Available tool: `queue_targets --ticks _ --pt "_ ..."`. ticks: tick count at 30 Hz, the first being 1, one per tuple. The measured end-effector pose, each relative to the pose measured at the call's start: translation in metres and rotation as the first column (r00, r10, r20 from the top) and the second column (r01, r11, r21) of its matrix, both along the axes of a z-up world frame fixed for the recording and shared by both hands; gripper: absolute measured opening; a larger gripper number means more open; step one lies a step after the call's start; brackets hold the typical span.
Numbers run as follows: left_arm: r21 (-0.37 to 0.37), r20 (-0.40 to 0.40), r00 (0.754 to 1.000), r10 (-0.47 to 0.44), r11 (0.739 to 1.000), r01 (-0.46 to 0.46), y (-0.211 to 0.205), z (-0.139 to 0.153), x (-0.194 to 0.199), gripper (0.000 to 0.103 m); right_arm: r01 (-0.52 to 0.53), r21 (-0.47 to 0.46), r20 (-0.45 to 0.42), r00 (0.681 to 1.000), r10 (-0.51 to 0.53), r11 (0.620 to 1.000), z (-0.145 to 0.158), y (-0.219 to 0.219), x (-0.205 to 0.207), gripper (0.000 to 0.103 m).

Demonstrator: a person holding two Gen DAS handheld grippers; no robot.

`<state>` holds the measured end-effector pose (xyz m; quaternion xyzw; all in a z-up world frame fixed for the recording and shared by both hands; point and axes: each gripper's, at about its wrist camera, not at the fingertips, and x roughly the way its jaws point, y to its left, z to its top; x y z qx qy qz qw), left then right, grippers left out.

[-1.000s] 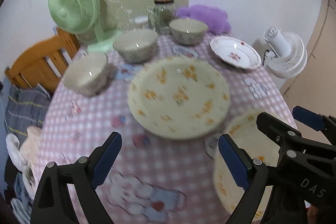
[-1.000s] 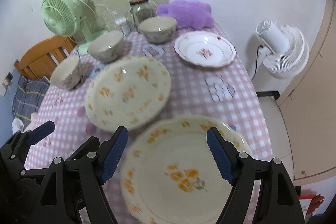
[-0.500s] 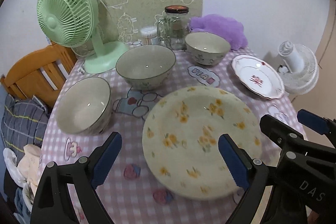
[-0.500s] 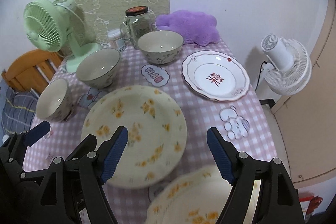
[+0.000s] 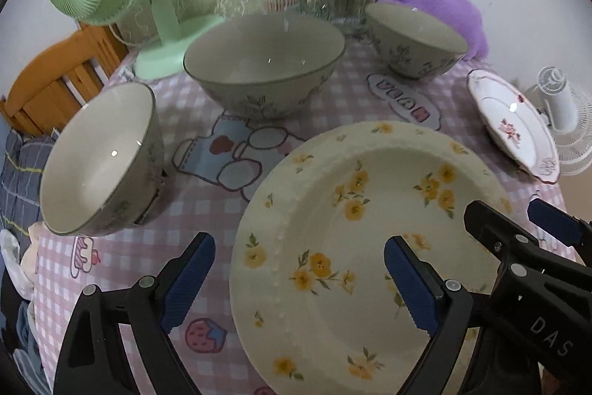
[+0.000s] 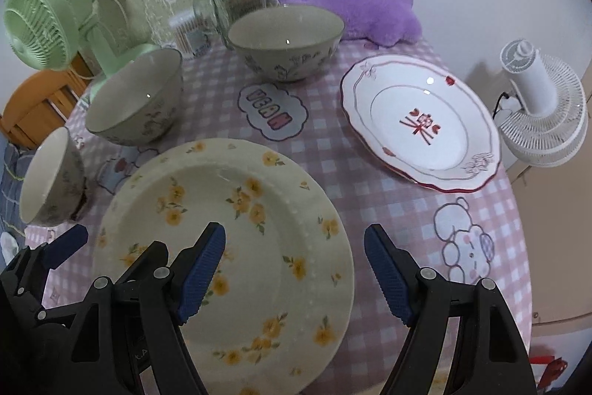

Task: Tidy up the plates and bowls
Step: 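Grasp the rim of the beaded-rim flowered deep plate with both tools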

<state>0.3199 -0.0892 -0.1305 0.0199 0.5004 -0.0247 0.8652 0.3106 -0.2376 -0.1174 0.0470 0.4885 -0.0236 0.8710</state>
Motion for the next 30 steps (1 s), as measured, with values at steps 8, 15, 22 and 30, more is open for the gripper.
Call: queue_targets --ticks 8,15,22,30 --pt "-0.006 -0.046 0.999 -0.009 1.000 0.008 -0.001 -0.018 0.008 0.089 -0.006 0.008 -0.075 0.997 0.007 1.000 -0.023 0.000 0.019 0.079" --pt "-0.011 -0.042 0.998 -0.046 0.999 0.046 -0.004 -0.016 0.006 0.082 -0.008 0.017 -0.077 0.997 0.010 1.000 -0.023 0.002 0.018 0.076" --pt "-0.017 -0.052 0.998 -0.043 0.999 0.043 0.015 -0.014 -0.006 0.078 -0.045 0.028 -0.092 0.995 0.047 0.999 -0.017 0.013 0.006 0.076" --pt "-0.018 -0.079 0.997 -0.010 1.000 0.009 0.048 -0.015 -0.030 0.077 -0.124 0.076 -0.105 0.986 0.131 0.989 -0.014 0.041 -0.012 0.075"
